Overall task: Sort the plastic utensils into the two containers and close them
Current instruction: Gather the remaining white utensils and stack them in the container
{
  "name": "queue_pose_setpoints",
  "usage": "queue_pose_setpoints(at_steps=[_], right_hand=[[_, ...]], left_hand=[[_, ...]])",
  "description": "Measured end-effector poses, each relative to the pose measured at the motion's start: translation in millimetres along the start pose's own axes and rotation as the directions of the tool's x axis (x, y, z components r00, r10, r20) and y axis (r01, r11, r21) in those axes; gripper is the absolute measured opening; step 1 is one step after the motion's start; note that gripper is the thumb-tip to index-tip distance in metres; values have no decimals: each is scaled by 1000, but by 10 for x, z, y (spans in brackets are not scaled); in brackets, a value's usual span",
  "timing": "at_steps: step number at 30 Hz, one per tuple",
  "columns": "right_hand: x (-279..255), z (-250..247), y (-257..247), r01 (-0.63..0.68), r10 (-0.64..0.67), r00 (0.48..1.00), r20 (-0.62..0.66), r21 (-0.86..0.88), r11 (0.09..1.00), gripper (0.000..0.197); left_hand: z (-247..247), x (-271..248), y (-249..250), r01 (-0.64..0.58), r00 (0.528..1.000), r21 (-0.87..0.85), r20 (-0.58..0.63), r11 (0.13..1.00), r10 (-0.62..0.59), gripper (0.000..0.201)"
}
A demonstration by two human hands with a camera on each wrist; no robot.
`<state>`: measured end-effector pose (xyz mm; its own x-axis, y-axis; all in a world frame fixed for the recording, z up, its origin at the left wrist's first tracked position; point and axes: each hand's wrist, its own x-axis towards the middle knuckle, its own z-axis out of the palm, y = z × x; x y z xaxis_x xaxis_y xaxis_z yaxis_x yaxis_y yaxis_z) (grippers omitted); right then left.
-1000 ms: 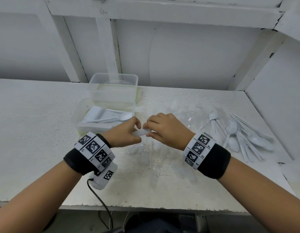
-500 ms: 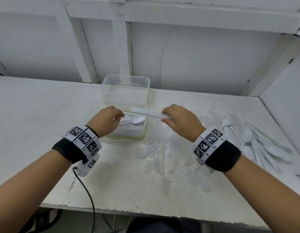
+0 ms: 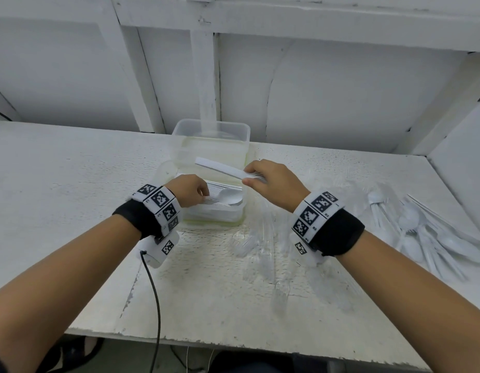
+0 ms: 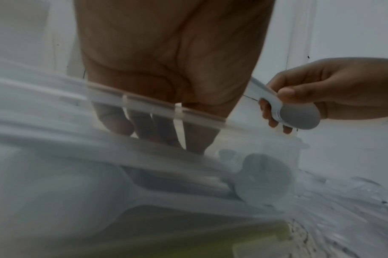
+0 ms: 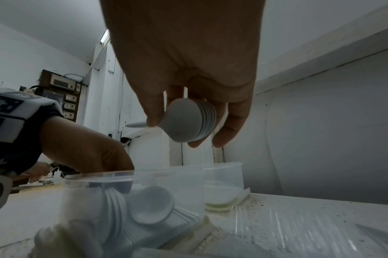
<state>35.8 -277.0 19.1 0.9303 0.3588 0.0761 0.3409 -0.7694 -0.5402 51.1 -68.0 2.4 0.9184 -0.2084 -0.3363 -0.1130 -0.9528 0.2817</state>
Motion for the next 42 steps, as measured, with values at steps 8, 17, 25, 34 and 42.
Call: queue_pose_setpoints(at_steps=[8, 17, 25, 34, 42], right_hand=[[228, 43, -150, -27, 25, 998, 64, 38, 999, 30], [418, 253, -342, -91, 77, 988, 137, 99, 991, 25], [541, 526, -436, -32, 97, 946, 308, -209, 977, 29], [546, 558, -501, -2, 102, 903, 418, -233, 972, 30], [527, 570, -498, 13, 45, 897, 439, -126, 992, 27]], left_hand=[[-128, -56, -129, 14, 994, -93, 109, 996, -4, 25], [-186, -172, -211, -54, 993, -65, 99, 996, 61, 27], [-135, -251, -244, -66, 997, -30, 41, 997, 67, 32], [-222, -277, -420, -83, 934, -232, -356, 969, -5, 28], [-241, -94, -657, 229, 911, -399, -233, 888, -340, 40]])
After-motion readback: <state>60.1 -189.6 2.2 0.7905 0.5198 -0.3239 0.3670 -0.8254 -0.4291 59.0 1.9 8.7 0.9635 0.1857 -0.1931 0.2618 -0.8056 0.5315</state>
